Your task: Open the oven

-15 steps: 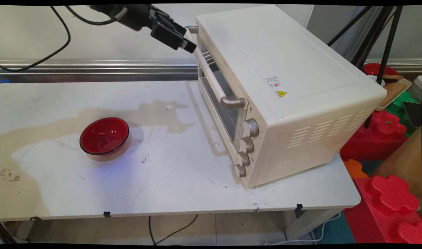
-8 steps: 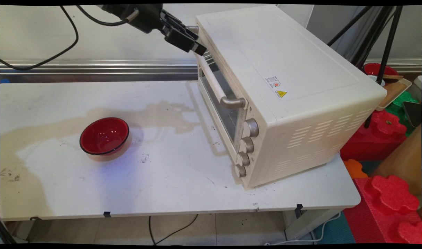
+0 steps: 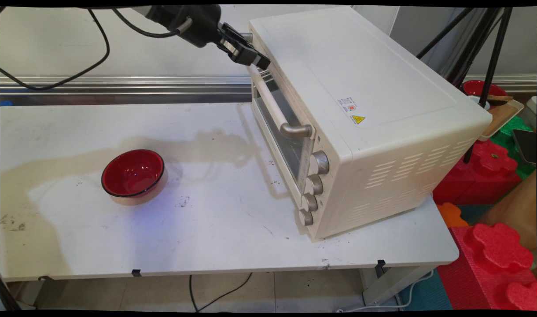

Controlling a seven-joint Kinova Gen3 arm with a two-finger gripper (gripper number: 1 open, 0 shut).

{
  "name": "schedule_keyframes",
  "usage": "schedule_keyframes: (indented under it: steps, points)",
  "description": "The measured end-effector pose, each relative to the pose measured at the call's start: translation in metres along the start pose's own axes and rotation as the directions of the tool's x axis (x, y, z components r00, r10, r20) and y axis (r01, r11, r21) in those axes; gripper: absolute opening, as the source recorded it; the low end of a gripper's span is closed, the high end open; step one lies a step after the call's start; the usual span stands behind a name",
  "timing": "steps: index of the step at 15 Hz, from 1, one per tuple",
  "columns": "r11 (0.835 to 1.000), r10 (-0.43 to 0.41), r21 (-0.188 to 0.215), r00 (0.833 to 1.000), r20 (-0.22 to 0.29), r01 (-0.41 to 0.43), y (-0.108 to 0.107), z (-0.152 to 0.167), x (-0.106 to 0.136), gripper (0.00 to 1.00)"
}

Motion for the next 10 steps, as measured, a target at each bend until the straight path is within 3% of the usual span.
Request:
schedule_keyframes:
  steps: [10]
  points:
    - [1.000, -0.012, -0.008, 1.000, 0.025, 0.012, 0.002, 0.030, -0.004, 0.00]
